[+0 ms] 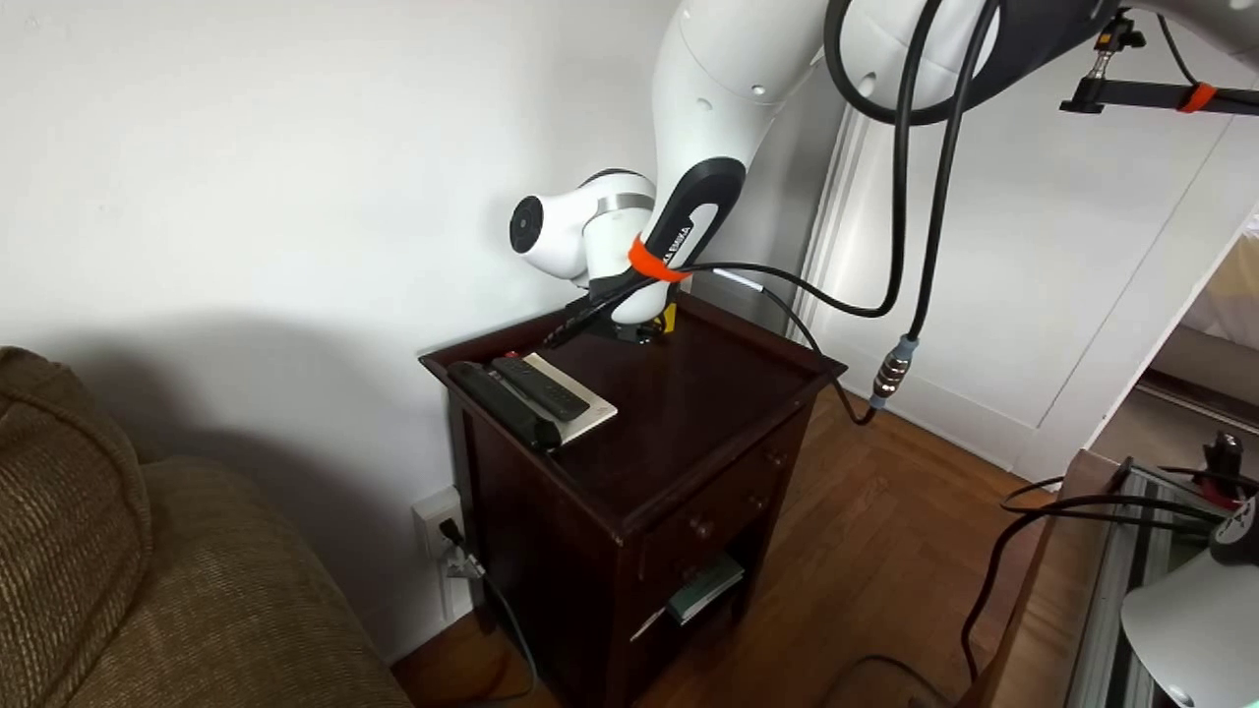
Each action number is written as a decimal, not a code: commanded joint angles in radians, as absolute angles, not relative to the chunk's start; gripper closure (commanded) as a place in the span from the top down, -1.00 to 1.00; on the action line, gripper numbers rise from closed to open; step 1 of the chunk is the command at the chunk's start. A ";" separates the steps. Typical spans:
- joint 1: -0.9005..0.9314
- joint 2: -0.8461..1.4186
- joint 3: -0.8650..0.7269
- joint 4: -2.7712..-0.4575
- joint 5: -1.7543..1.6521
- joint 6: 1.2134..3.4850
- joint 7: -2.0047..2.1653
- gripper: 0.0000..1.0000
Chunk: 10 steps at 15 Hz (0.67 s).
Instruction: Place the yellow block upright
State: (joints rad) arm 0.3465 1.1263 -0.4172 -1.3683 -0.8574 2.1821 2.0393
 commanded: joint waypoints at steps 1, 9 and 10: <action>0.310 1.166 -0.382 -1.311 -0.920 2.154 2.084 -0.84; 0.288 1.195 -0.354 -1.272 -0.990 2.093 2.113 -0.84; 0.285 1.198 -0.352 -1.269 -0.998 2.084 2.119 -0.84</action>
